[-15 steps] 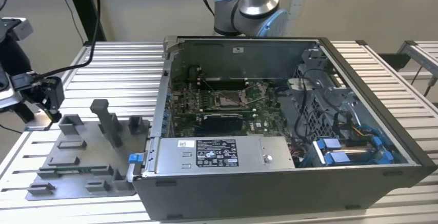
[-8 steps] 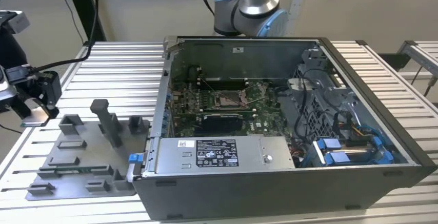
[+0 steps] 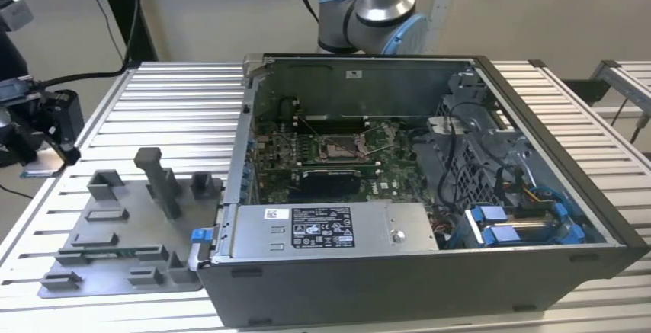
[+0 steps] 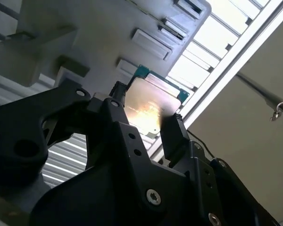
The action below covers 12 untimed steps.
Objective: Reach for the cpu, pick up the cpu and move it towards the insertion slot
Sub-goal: 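Pick up the cpu and move it towards the insertion slot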
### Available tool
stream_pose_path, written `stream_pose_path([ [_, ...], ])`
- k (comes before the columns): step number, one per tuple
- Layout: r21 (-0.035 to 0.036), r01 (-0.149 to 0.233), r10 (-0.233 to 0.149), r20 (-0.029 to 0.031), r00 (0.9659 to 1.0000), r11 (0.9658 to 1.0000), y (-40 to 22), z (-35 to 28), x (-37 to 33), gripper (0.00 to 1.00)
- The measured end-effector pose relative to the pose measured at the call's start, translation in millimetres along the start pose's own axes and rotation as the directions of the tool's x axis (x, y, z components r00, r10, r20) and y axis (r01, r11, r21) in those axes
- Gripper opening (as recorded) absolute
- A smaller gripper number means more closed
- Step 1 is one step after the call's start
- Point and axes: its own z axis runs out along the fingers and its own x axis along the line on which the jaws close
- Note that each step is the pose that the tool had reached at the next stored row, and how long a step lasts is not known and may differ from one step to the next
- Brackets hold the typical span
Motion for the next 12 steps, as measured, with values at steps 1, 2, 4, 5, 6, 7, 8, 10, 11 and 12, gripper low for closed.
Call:
stream_pose_path([
  [1, 0.0002, 0.000, 0.000, -0.0003, 1.0000, 1.0000, 0.1, -2.8, 0.0, 0.00],
  [2, 0.0001, 0.000, 0.000, -0.0002, 1.0000, 1.0000, 0.2, -5.4, 0.0, 0.00],
  [4, 0.0001, 0.000, 0.000, -0.0001, 1.0000, 1.0000, 0.4, -10.8, 0.0, 0.00],
  [5, 0.0001, 0.000, 0.000, 0.0000, 1.0000, 1.0000, 0.5, -13.4, 0.0, 0.00],
  [6, 0.0003, 0.000, 0.000, -0.0002, 1.0000, 1.0000, 0.6, -16.2, 0.0, 0.00],
  [7, 0.0003, 0.000, 0.000, -0.0001, 1.0000, 1.0000, 0.8, -19.2, 0.0, 0.00],
  [8, 0.0003, 0.001, -0.001, -0.0001, 1.0000, 1.0000, 0.9, -22.1, 0.0, 0.00],
  [10, 0.0005, 0.001, -0.001, -0.0001, 1.0000, 1.0000, 1.1, -27.6, 0.0, 0.00],
  [11, 0.0005, 0.001, -0.001, -0.0001, 1.0000, 1.0000, 1.2, -30.3, 0.0, 0.00],
  [12, 0.0007, 0.001, -0.001, -0.0001, 1.0000, 1.0000, 1.3, -33.0, 0.0, 0.00],
])
